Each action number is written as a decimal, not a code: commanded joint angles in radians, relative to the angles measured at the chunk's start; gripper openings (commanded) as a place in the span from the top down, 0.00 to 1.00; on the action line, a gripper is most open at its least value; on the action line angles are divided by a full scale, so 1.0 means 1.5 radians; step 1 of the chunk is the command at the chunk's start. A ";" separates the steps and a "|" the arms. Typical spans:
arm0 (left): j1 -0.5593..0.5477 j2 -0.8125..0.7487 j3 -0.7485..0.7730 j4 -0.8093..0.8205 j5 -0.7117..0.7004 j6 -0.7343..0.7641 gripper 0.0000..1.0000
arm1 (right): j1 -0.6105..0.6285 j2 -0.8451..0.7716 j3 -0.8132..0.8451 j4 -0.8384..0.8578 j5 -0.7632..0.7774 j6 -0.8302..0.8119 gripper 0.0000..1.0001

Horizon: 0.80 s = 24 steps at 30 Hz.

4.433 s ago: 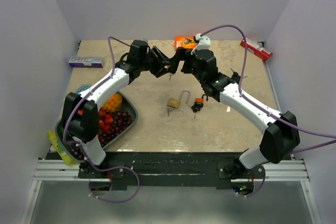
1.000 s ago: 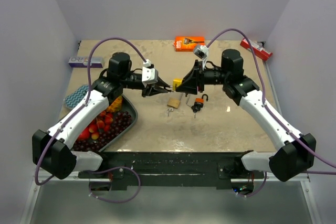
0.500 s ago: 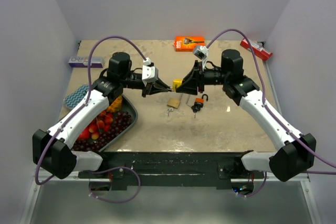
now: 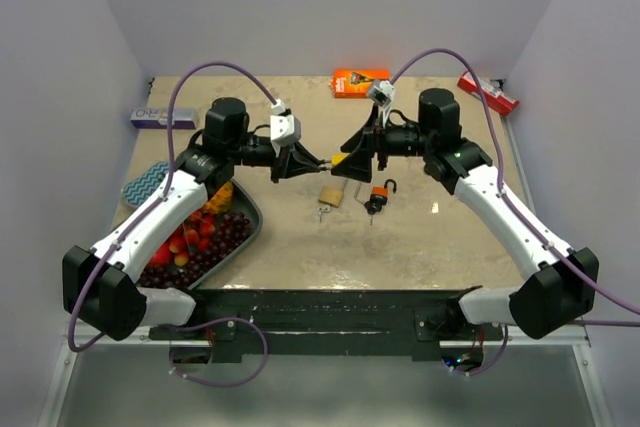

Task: Lock with the key
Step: Lock the lock.

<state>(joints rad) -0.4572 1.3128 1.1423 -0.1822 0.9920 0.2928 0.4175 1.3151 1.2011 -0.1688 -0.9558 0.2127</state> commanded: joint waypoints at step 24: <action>0.012 0.001 0.034 0.033 0.071 -0.098 1.00 | 0.039 -0.023 0.041 -0.170 0.048 -0.406 0.12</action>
<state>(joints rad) -0.4301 1.3304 1.1419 -0.2039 1.0412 0.1734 0.4412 1.2640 1.2221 -0.4076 -0.8608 -0.3199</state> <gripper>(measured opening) 0.150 0.914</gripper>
